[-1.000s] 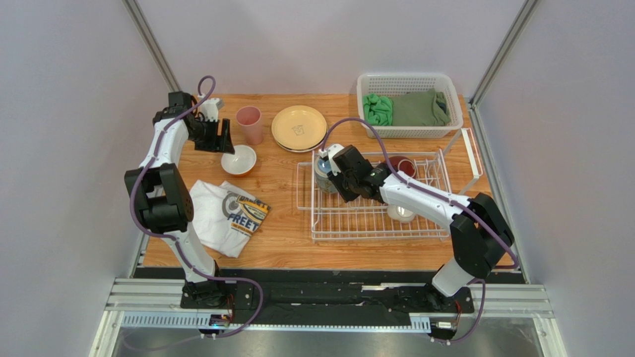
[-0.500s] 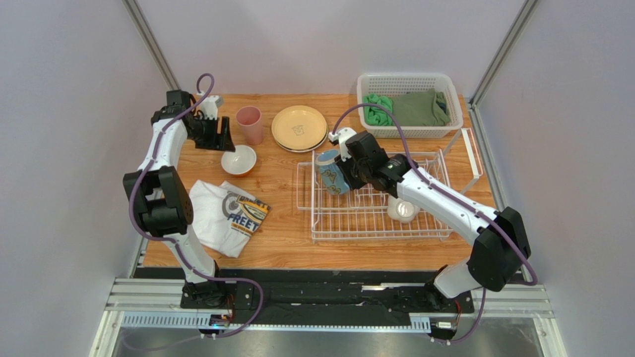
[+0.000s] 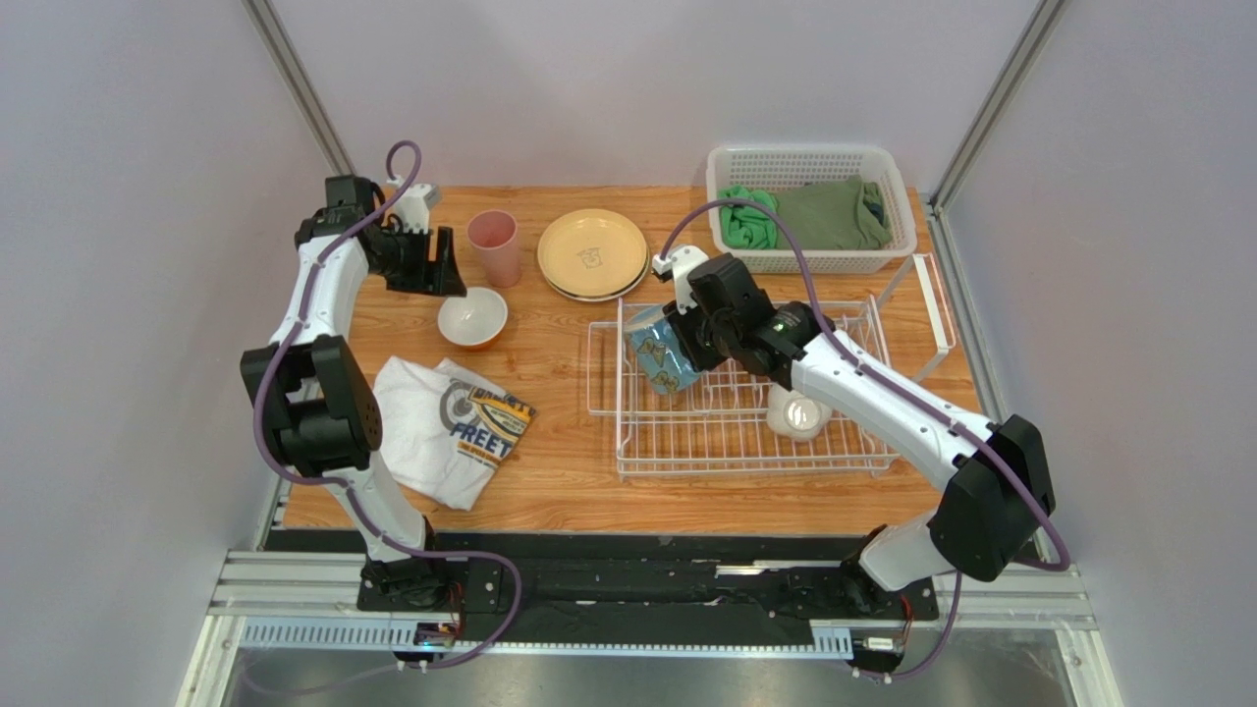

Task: Unload the mixed dishes from the dish rack
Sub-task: Pick up the cup from the dish rack.

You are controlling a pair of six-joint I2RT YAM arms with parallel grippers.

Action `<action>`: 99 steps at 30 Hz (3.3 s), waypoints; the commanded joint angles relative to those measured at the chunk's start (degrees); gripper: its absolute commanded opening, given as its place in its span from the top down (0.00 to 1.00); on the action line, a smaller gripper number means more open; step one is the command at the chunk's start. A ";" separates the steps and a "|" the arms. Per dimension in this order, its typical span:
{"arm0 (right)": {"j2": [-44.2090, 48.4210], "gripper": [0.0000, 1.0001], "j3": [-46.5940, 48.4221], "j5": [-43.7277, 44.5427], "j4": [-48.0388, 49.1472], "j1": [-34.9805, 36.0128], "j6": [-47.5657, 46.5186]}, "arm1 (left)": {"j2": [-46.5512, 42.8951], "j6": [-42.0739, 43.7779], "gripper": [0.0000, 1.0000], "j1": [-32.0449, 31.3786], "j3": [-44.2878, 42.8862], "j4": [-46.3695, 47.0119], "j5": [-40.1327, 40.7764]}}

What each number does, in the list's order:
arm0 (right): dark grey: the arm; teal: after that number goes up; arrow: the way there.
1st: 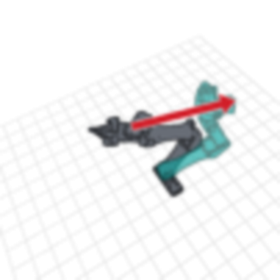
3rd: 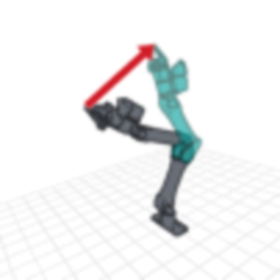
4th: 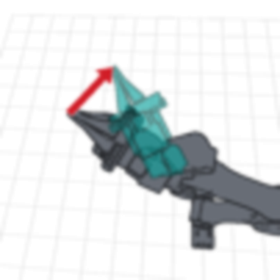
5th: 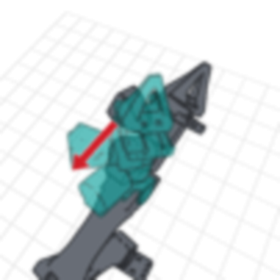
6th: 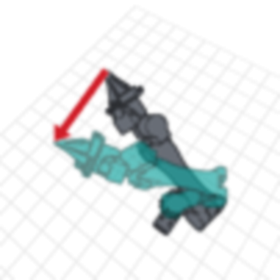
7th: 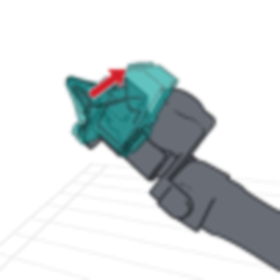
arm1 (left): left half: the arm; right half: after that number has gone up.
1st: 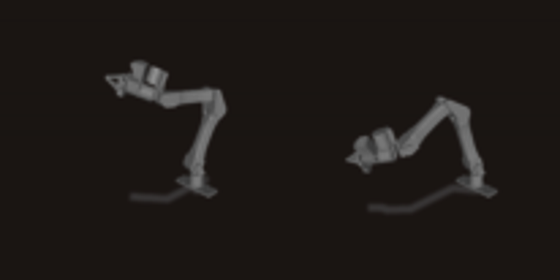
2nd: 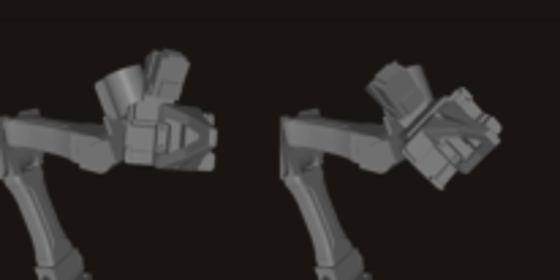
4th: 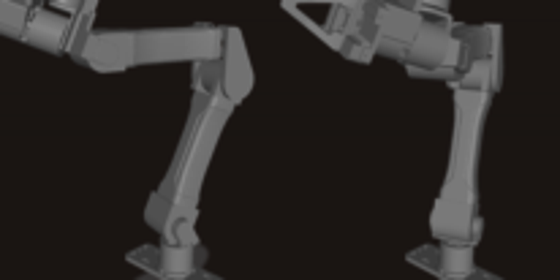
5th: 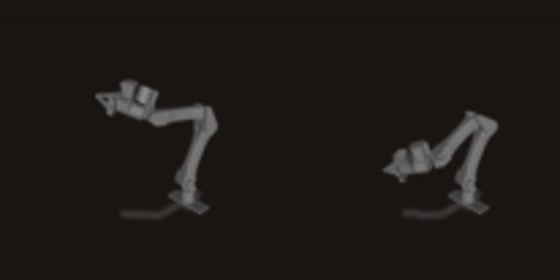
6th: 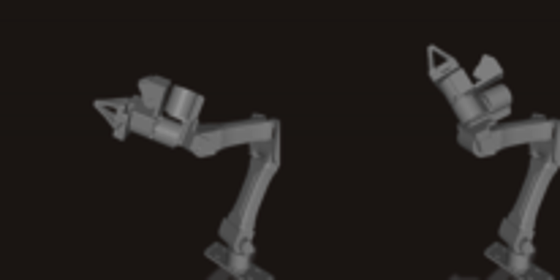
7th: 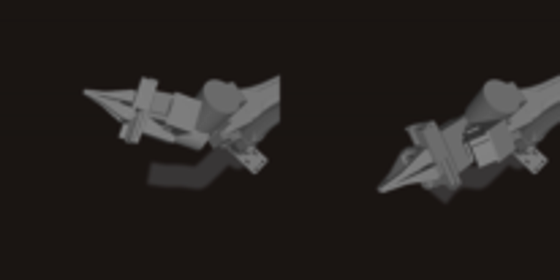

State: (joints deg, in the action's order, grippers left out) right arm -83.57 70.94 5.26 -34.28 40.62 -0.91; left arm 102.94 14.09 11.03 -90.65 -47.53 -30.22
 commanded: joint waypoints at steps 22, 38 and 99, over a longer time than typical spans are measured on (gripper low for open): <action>-5.28 1.00 31.07 0.72 -9.04 -6.87 8.02 | -24.51 1.82 0.30 -9.25 11.72 13.51 -1.97; -14.77 1.00 48.24 -10.70 -16.61 -13.72 16.02 | -37.89 6.12 0.31 -38.59 19.63 33.46 23.43; -6.96 1.00 36.47 -31.71 -9.75 -19.70 27.36 | -15.48 34.08 0.41 -72.02 25.26 66.51 64.58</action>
State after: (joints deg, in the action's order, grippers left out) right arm -95.31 107.39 -20.99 -51.64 21.28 23.40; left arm 86.98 45.10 -60.99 -64.88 13.87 32.36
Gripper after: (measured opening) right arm 0.251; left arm 0.606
